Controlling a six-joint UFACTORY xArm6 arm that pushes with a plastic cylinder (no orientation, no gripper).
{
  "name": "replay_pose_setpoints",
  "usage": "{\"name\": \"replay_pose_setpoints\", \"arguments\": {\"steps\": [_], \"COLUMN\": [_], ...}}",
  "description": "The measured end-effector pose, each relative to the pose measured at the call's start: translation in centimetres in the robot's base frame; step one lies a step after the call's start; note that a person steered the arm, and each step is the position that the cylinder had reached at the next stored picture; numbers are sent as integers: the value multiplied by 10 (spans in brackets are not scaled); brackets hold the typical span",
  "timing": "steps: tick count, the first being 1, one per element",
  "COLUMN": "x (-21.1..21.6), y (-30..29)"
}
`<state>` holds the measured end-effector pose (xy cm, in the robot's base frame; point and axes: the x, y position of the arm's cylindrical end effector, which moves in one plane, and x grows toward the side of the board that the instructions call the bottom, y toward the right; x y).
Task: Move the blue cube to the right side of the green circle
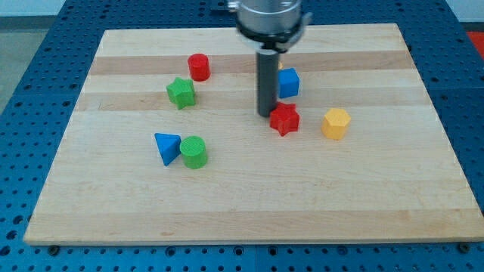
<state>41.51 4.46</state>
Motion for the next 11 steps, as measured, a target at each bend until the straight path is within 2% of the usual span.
{"name": "replay_pose_setpoints", "arguments": {"steps": [2, 3, 4, 5, 8, 9, 11], "x": [-7, -48, -79, -85, -43, -44, -23], "y": [77, 87, 77, 50, 3, -15, -26]}}
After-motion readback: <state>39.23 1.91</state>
